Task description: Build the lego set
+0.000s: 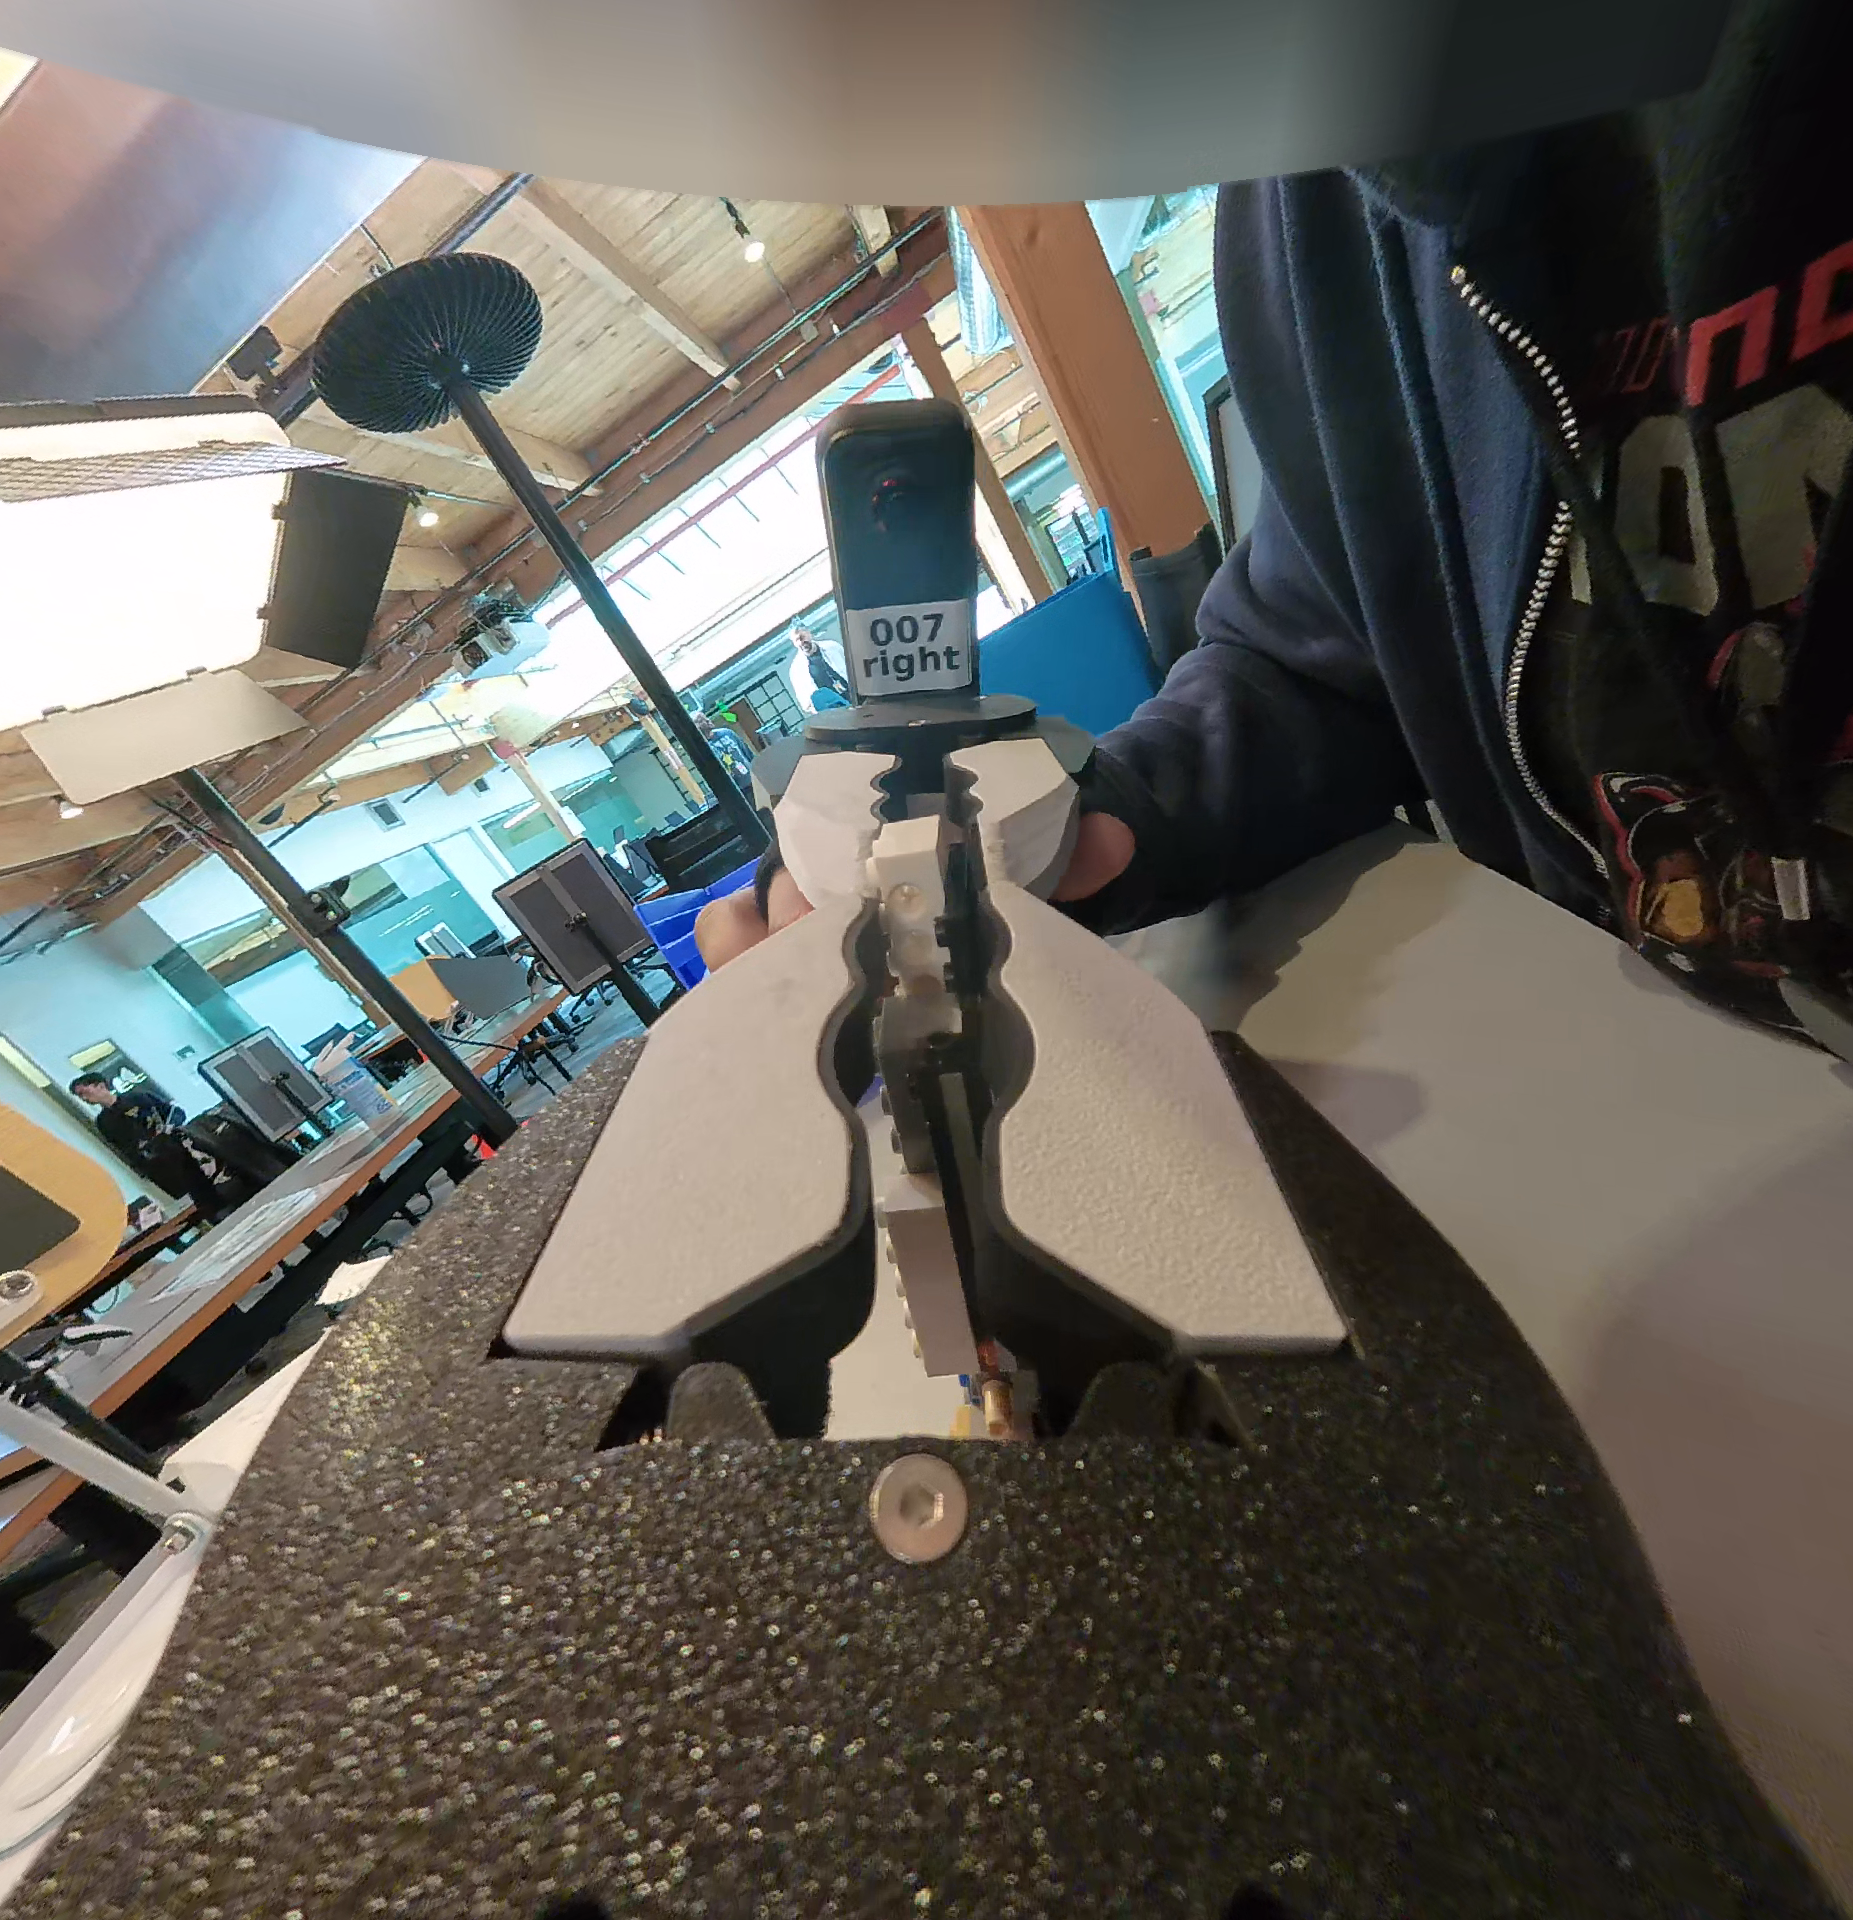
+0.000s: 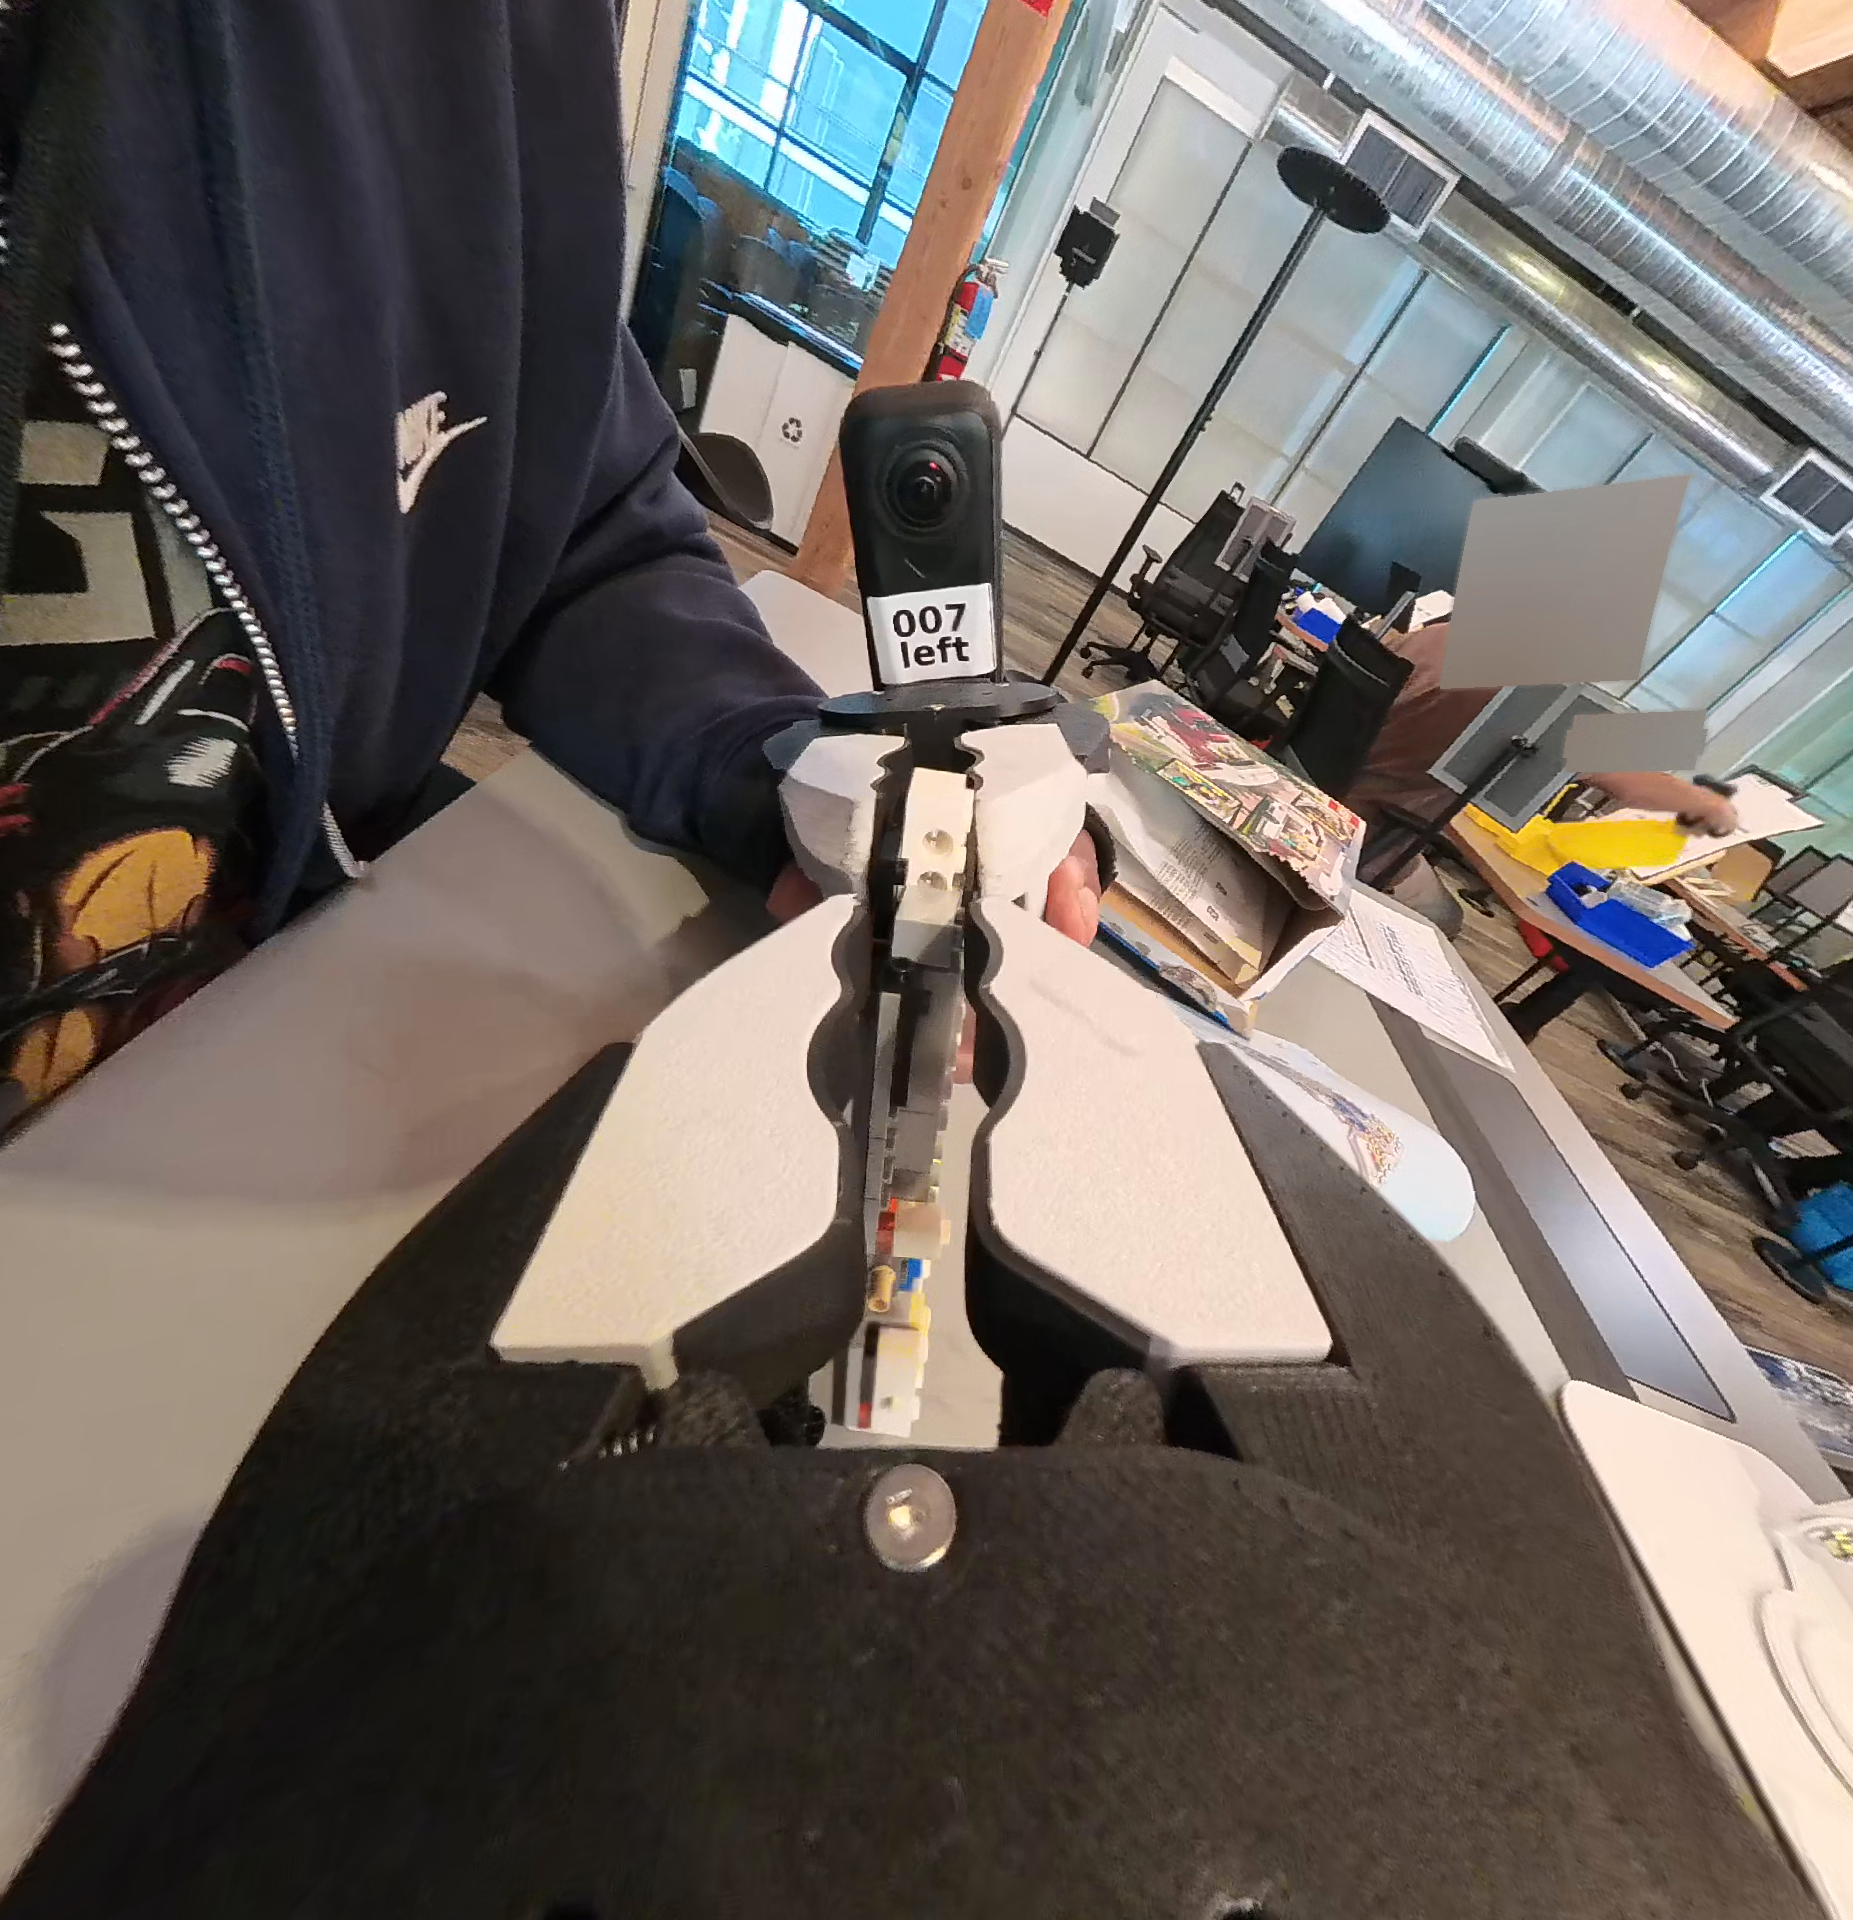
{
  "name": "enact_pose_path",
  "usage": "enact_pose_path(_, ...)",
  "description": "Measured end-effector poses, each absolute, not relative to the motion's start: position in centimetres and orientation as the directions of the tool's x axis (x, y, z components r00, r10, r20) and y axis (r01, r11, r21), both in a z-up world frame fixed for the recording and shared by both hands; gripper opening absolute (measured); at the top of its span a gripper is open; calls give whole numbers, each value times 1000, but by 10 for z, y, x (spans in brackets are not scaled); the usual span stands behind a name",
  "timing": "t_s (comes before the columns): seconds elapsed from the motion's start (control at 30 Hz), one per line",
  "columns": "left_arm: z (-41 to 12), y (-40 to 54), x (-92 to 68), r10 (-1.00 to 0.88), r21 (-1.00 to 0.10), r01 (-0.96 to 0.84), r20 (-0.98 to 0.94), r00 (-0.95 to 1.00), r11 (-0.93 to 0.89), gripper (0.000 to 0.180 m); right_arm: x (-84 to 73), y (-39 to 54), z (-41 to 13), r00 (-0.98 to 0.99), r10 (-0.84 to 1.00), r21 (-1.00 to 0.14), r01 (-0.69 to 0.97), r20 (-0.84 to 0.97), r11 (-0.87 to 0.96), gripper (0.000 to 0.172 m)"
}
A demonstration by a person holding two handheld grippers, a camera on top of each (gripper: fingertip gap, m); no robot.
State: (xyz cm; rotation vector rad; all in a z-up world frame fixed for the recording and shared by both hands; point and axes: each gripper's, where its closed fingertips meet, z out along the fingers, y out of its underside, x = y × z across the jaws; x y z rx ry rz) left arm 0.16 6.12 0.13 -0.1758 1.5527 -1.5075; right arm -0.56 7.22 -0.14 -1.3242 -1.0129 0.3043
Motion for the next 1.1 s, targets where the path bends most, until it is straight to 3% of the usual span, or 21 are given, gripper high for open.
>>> enact_pose_path(0.43, 0, 59, 1, -651, -836, 488, -518, -555, 249, 17, -6, 69, -3, 536, 728, -897, 346, 429, 274, 16)
enact_pose_path(0.6, 1, 60, 3, -664, -851, 466, -495, -561, 241, 27, -7, 67, -5, 521, 735, -893, 355, 434, 276, 17)
enact_pose_path(0.7, 0, 58, 2, -653, -851, 469, -496, -572, 236, 19, -7, 68, -4, 528, 731, -895, 349, 433, 278, 17)
enact_pose_path(1.1, 1, 59, 1, -646, -823, 494, -542, -537, 280, 17, -6, 69, -2, 545, 738, -913, 311, 398, 263, 16)
